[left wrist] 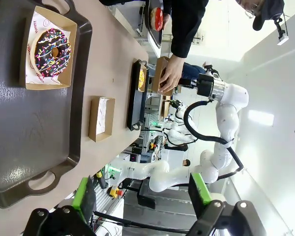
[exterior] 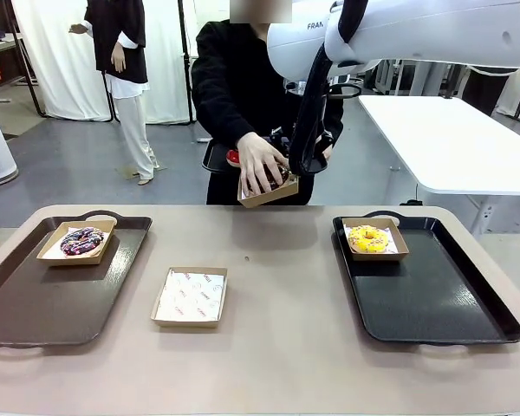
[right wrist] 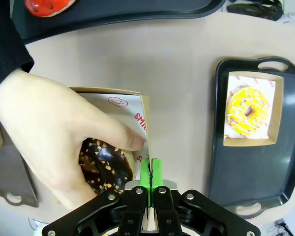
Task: Individually package the donuts and arrange them on the tray.
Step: Place the picked Paper togo box on the Handle tray while simultaneously picking up another Paper togo box from the table with the other hand.
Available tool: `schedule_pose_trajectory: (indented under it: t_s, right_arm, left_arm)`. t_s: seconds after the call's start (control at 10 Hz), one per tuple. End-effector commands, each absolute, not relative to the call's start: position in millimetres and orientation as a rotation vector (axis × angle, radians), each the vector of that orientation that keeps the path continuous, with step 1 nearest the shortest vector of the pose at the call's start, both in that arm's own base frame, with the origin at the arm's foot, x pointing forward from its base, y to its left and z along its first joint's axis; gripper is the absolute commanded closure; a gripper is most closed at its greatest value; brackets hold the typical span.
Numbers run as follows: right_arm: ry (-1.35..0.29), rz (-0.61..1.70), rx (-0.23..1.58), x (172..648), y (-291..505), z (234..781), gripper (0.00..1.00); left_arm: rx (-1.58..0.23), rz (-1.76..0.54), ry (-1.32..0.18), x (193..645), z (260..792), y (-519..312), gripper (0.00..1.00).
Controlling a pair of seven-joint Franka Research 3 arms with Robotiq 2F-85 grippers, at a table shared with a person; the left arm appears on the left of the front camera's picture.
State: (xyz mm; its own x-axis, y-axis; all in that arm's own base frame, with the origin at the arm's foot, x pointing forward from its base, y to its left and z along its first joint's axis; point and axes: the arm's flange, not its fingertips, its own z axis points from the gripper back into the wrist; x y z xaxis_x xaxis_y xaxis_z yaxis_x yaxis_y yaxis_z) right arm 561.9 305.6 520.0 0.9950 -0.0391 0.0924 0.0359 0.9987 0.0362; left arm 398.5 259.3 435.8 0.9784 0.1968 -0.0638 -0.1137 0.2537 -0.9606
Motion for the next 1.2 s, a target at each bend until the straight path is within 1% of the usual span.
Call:
schedule_pose_trajectory:
  t_s: [0.0, 0.9, 1.0, 1.1]
  right_arm:
    - [-0.093, -0.039, 0.038, 556, 303, 519, 1.00]
    - [-0.093, -0.039, 0.038, 556, 303, 519, 1.00]
    - [-0.093, -0.037, 0.034, 562, 306, 520, 0.99]
    - [-0.092, 0.048, 0.019, 553, 289, 526, 0.99]
  left_arm:
    - [-1.305, 0.196, -0.076, 398, 437, 260, 0.00]
    - [-1.305, 0.196, -0.076, 398, 437, 260, 0.00]
    - [-1.298, 0.211, -0.074, 399, 436, 259, 0.00]
    - [-1.224, 0.206, -0.084, 400, 447, 250, 0.00]
